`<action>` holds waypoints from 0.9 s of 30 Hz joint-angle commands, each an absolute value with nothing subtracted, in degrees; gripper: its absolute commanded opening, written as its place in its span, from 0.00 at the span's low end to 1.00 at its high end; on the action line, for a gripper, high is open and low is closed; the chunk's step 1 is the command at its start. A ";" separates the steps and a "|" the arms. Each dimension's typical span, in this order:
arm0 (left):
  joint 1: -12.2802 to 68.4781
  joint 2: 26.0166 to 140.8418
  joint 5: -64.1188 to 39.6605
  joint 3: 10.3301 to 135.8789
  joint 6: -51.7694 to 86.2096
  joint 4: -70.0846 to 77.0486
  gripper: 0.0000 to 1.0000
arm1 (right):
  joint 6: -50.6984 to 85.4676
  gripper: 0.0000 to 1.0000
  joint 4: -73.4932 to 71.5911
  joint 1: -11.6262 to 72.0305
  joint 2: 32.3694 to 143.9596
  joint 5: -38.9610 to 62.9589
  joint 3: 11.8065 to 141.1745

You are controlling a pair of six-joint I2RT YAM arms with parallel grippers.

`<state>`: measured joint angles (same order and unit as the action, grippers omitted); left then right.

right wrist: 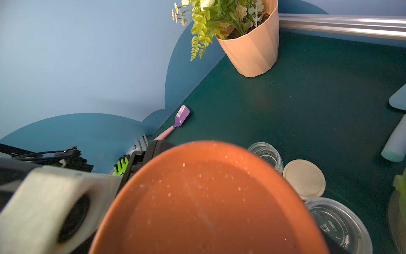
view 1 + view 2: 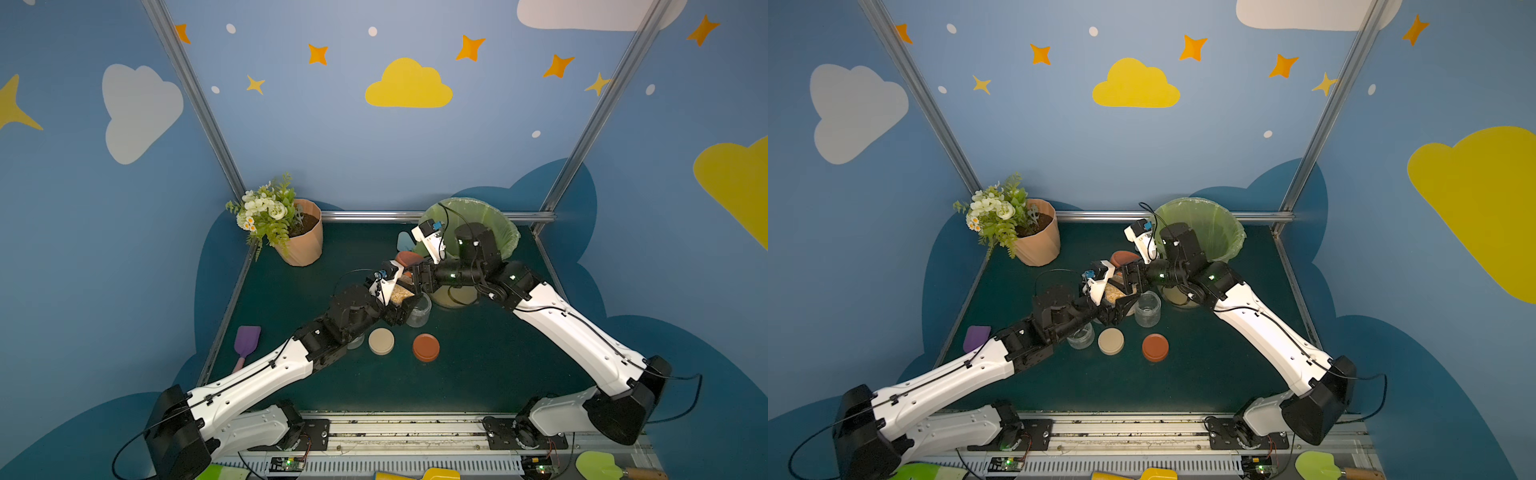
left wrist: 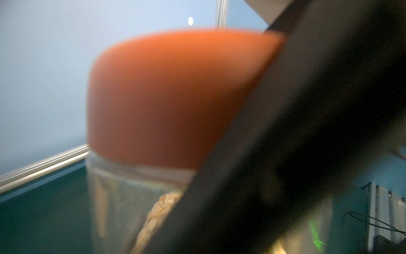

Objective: Empty expired oatmeal from jars
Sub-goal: Pick up the jar from the center of the board.

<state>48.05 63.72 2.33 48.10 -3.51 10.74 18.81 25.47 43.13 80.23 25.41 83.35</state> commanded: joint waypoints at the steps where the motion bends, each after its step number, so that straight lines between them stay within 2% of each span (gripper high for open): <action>1: 46.94 64.53 6.15 48.43 -4.65 14.45 0.47 | 18.38 0.79 24.82 44.59 78.18 27.87 84.73; 5: 46.85 65.17 6.33 48.48 -6.10 15.75 0.32 | 18.63 0.93 25.21 44.64 77.19 27.17 83.90; 11: 46.59 66.16 6.42 47.87 -8.80 20.24 0.17 | 20.74 0.95 26.61 44.04 74.35 23.62 81.09; 22: 45.84 69.07 5.20 49.29 -14.10 25.65 0.10 | 26.13 0.95 31.31 39.91 65.77 22.50 75.95; 27: 45.88 70.13 1.85 50.44 -19.82 27.50 0.08 | 31.74 0.95 35.93 34.46 63.29 25.37 77.63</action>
<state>45.98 70.87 4.14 47.72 -15.40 18.81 27.66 32.12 36.67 64.25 23.20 76.60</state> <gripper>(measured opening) 0.838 0.951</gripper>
